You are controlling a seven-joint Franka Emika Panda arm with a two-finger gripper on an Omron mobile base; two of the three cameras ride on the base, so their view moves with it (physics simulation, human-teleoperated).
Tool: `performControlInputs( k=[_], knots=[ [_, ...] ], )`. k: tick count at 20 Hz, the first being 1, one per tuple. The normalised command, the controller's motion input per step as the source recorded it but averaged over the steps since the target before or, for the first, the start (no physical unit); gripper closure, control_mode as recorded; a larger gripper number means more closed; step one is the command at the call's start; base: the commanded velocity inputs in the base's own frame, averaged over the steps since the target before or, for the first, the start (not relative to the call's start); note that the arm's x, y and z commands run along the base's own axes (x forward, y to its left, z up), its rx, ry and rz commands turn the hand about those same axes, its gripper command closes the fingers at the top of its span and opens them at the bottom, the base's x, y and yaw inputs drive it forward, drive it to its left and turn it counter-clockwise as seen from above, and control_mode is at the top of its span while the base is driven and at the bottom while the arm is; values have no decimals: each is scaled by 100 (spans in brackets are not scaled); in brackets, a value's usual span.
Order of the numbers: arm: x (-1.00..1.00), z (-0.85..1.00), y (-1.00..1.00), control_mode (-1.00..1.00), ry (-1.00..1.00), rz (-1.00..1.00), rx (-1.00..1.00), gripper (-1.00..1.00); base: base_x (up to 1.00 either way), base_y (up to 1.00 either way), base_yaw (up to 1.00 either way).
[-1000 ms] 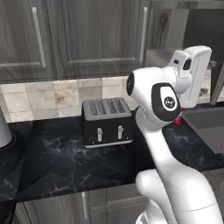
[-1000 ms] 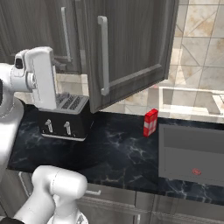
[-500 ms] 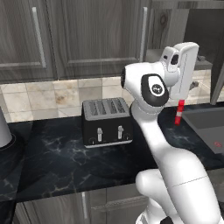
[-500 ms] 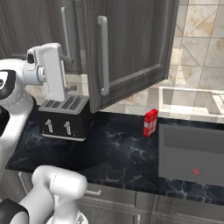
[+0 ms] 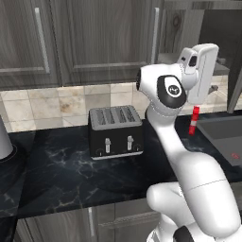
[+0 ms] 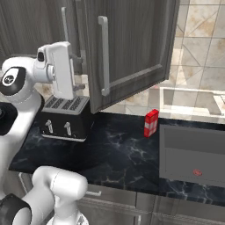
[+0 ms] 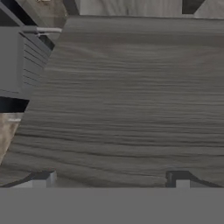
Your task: Open the cabinet. Pick the bar soap and place it next to the sink. Then close the cabinet.
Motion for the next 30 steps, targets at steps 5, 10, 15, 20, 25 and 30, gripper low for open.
performControlInputs(
  k=[5,10,15,20,25,30],
  knots=[
    [0,0,-34,-100,0,-4,0,-100,0,0,0],
    [0,0,-33,-100,0,-5,0,-100,0,0,0],
    [0,0,-35,-100,0,-5,0,-100,0,0,0],
    [-6,0,-38,-100,0,-6,0,-100,0,0,0],
    [-13,0,-44,-100,0,-6,0,-100,0,0,0],
    [-15,0,-46,-100,0,-7,0,-100,0,0,0]
  ],
)
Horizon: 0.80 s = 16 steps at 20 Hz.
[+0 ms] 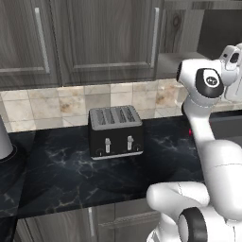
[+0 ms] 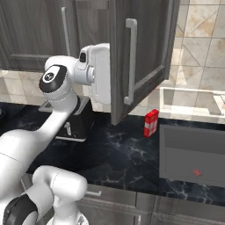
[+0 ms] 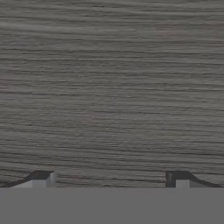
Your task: Open the cabinet. Pick the bar soap and place it next to the sink. Then close the cabinet.
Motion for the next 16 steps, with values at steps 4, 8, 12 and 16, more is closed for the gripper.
performControlInputs(
  k=[4,8,12,16],
  knots=[
    [-13,0,-44,-100,0,-8,0,-100,0,0,0],
    [-12,0,-40,-100,0,-7,0,-100,0,0,0],
    [-9,0,-37,-100,0,-6,0,-100,0,0,0],
    [-14,0,-16,-100,0,-3,0,-100,0,0,0]
  ],
)
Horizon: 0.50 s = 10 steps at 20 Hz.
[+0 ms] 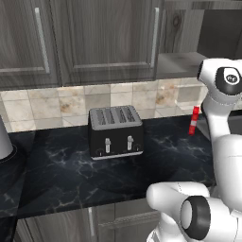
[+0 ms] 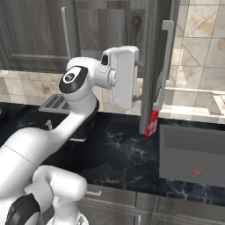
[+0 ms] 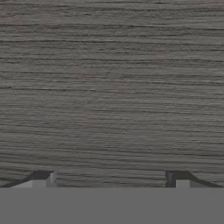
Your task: Open the cabinet. Pick the bar soap and place it next to the sink. Then close the cabinet.
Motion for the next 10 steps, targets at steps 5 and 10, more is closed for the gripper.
performControlInputs(
  k=[5,10],
  knots=[
    [-24,0,11,-100,-14,0,4,-100,0,0,0],
    [-25,0,42,-100,-23,7,10,-100,0,0,0]
  ],
)
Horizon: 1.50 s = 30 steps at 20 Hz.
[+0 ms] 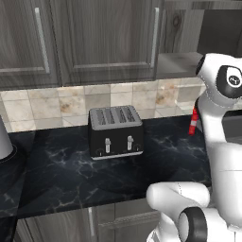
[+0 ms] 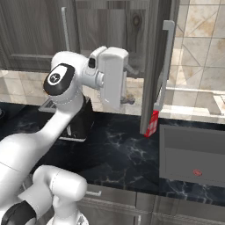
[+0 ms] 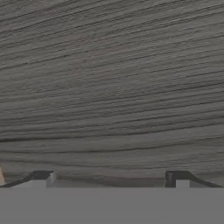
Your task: Open the cabinet. Pick the bar soap and place it next to the sink. Then close the cabinet.
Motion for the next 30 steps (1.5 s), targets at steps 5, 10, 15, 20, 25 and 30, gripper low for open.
performControlInputs(
  k=[5,10,15,20,25,30],
  knots=[
    [-11,0,51,-100,-28,13,13,-100,0,0,0],
    [0,0,50,-100,-31,15,15,-100,0,0,0],
    [0,-3,42,-100,-31,15,16,-100,0,0,0],
    [0,-12,40,-100,-29,17,16,-100,0,0,0],
    [0,-3,35,-100,-26,22,19,-100,0,0,0],
    [0,0,31,-100,-22,28,21,-100,0,0,0]
  ],
)
